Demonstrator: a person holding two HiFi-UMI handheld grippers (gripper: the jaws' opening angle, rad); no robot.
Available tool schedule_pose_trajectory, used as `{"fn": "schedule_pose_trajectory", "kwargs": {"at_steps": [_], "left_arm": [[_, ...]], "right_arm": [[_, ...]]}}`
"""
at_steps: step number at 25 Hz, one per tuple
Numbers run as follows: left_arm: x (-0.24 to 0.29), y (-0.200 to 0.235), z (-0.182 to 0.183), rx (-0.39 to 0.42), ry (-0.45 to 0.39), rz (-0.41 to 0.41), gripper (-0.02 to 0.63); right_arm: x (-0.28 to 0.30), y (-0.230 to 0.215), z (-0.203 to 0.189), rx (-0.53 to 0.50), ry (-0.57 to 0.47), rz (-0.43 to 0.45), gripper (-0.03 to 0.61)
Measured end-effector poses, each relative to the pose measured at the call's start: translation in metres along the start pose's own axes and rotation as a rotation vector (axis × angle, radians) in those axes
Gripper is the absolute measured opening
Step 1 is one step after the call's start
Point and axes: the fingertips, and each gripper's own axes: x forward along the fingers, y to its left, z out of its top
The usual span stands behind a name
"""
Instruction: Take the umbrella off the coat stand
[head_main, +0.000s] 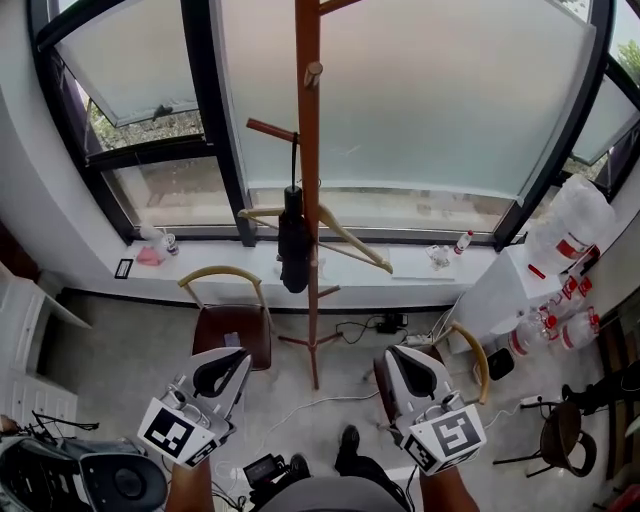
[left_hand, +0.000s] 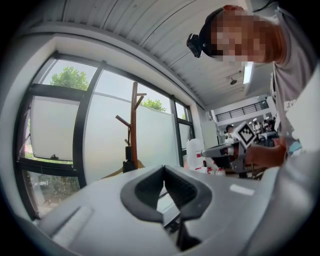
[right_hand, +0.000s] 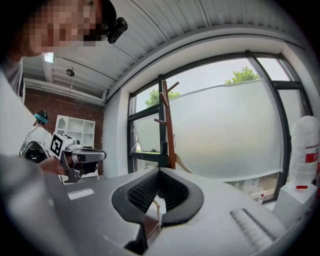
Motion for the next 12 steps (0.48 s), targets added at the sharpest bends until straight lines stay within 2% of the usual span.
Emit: {"fn": "schedule_pose_trajectory", "kwargs": {"at_steps": [12], "left_arm": [[0.052, 0.012, 0.007, 0.013, 0.017, 0.132, 0.003]], "right_arm": [[0.056, -0.049, 0.005, -0.001, -0.003, 0.155, 0.002]]}}
